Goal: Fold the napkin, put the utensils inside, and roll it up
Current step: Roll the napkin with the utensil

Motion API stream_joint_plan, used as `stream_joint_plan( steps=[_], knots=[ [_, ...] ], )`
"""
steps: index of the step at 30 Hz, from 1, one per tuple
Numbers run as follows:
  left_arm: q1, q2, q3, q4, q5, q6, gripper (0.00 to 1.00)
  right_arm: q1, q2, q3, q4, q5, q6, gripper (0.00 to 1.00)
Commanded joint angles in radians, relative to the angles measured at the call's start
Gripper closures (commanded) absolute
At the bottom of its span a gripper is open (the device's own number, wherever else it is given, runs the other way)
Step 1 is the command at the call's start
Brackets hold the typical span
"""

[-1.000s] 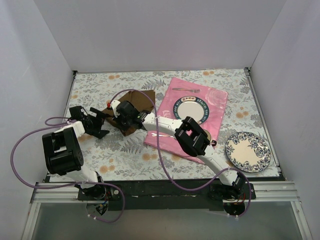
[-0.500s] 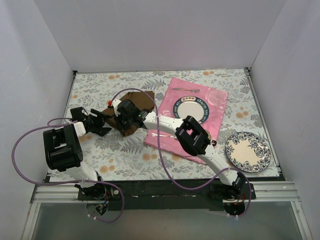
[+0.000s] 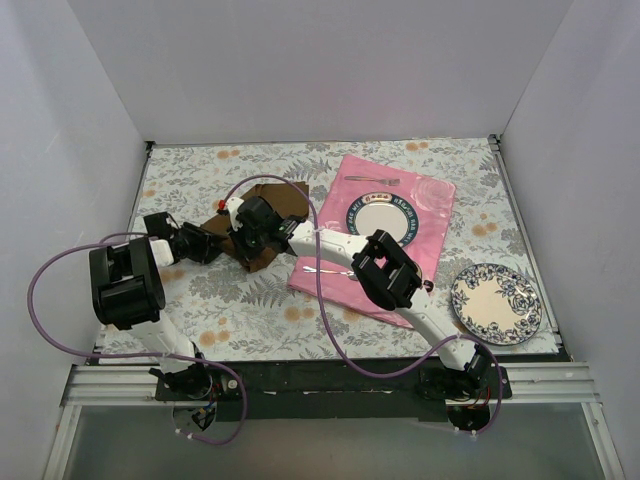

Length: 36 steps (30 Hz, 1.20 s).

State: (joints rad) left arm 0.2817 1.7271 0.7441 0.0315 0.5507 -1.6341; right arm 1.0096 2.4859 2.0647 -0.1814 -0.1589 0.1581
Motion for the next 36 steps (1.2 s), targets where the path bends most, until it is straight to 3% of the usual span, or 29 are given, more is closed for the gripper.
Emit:
stream_joint_plan(
  steps=[1, 2, 3, 7, 11, 13, 19, 22, 36],
  knots=[
    [-0.007, 0.046, 0.004, -0.107, -0.155, 0.068, 0.66, 0.0, -0.078, 0.041, 0.011, -0.027, -0.023, 0.99],
    [-0.009, 0.043, 0.009, -0.119, -0.158, 0.077, 0.67, -0.002, -0.078, 0.043, 0.007, -0.027, -0.029, 0.99],
    [-0.009, 0.031, 0.009, -0.119, -0.155, 0.08, 0.76, -0.002, -0.078, 0.043, 0.002, -0.027, -0.035, 0.99],
    [-0.009, 0.002, 0.014, -0.142, -0.141, 0.091, 0.81, 0.0, -0.076, 0.066, -0.052, -0.01, -0.078, 0.94],
    [-0.007, -0.017, 0.018, -0.179, -0.121, 0.099, 0.86, 0.001, -0.094, 0.066, -0.104, 0.018, -0.152, 0.75],
    [-0.009, -0.026, 0.021, -0.194, -0.13, 0.103, 1.0, 0.012, -0.111, 0.06, -0.124, 0.054, -0.182, 0.64],
    [-0.01, -0.041, 0.032, -0.242, -0.126, 0.099, 1.0, 0.046, -0.134, 0.055, -0.15, 0.117, -0.273, 0.38],
    [-0.012, -0.052, 0.034, -0.257, -0.113, 0.085, 1.0, 0.078, -0.134, 0.043, -0.136, 0.153, -0.316, 0.29],
    [-0.012, -0.058, 0.08, -0.351, -0.09, 0.069, 1.0, 0.188, -0.125, -0.164, 0.112, 0.465, -0.448, 0.29]
  ],
)
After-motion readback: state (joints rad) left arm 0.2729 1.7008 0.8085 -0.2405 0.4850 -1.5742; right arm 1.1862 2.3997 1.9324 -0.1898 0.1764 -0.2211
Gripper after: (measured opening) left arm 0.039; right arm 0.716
